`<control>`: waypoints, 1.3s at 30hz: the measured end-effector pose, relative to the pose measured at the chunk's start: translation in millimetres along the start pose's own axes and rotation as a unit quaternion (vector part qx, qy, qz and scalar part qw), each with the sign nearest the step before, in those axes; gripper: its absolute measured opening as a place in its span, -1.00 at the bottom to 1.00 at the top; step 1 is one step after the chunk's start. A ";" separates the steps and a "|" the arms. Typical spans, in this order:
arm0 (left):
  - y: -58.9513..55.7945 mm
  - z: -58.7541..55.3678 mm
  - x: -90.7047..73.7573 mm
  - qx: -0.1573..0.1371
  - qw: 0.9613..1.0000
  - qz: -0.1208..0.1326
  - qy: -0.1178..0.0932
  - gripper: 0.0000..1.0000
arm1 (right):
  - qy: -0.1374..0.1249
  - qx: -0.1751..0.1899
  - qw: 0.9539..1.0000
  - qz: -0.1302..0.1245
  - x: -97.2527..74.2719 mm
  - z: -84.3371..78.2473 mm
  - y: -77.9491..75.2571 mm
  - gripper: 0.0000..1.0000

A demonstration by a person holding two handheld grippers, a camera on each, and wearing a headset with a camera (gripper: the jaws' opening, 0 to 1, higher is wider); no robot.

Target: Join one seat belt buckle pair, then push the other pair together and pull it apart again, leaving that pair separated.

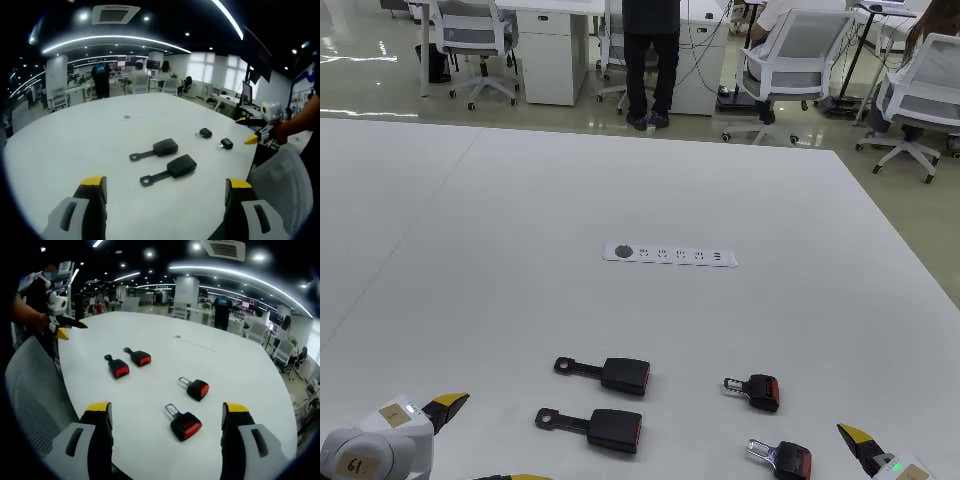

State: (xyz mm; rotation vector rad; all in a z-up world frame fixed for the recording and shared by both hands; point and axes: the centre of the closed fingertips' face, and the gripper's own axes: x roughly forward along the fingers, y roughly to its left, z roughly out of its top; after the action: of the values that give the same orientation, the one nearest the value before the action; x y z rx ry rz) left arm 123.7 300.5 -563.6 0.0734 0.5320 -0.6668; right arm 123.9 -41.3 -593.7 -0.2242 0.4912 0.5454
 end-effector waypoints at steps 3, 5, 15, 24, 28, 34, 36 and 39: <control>1.4 -1.7 0.9 0.000 1.000 0.000 0.001 1.00 | -0.001 0.001 1.000 0.000 0.2 0.3 0.3 0.82; 1.7 -1.5 0.6 -0.001 1.000 0.001 0.000 1.00 | -0.001 0.000 1.000 0.000 0.1 0.4 0.6 0.82; 4.3 -3.2 1.8 -0.001 1.000 0.002 -0.001 1.00 | -0.001 0.002 1.000 -0.001 -0.9 0.5 1.3 0.82; 1.1 -1.4 0.3 -0.003 1.000 0.002 -0.001 1.00 | 0.001 0.003 1.000 0.000 -1.3 0.6 3.3 0.82; 1.6 -2.8 0.5 -0.003 1.000 0.002 -0.001 1.00 | 0.001 0.003 1.000 0.000 -1.4 1.2 3.2 0.82; 1.7 -2.3 1.2 -0.003 1.000 0.002 -0.002 1.00 | 0.001 0.002 1.000 -0.002 -1.7 0.9 1.1 0.82; 1.3 -1.7 1.3 -0.002 1.000 0.002 -0.002 1.00 | 0.001 0.003 1.000 -0.001 -1.3 -0.2 0.2 0.82; 1.5 -1.9 1.2 -0.003 1.000 0.002 -0.003 1.00 | 0.001 0.004 1.000 -0.002 -0.8 -1.0 -0.8 0.82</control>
State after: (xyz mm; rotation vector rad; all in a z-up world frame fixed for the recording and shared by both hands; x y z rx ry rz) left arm 124.5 301.4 -566.0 0.0676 0.5286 -0.6605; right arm 123.4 -42.7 -594.1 -0.2183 0.4940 0.5399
